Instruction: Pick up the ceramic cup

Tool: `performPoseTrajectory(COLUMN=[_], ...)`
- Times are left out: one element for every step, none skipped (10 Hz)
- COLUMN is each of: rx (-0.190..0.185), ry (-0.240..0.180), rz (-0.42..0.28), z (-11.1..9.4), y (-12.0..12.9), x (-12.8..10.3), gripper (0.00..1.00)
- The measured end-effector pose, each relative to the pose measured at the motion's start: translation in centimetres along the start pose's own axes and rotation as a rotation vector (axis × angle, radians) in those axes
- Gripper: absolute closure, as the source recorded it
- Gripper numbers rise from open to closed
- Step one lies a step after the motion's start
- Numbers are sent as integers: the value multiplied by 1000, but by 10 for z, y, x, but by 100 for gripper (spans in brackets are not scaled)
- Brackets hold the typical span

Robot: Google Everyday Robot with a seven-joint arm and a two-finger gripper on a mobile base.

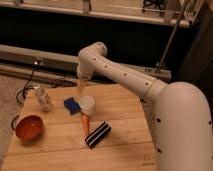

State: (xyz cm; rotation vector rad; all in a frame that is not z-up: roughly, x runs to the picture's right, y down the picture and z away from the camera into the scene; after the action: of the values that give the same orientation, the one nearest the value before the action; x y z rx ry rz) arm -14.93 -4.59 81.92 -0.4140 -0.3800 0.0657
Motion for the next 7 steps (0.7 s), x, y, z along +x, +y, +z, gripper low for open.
performPoseTrajectory(rx=[-10,-27,-38,-52,-64,-71,-69], ry=[12,25,33,39,45,52,53], rz=[-7,-13,-18,-23,-28,-27,-15], z=[4,11,15,21,27,34,38], y=[6,16,22,30,36,41,42], x=[1,3,5,7,8,12,17], gripper=[20,20,20,20,20,20,20])
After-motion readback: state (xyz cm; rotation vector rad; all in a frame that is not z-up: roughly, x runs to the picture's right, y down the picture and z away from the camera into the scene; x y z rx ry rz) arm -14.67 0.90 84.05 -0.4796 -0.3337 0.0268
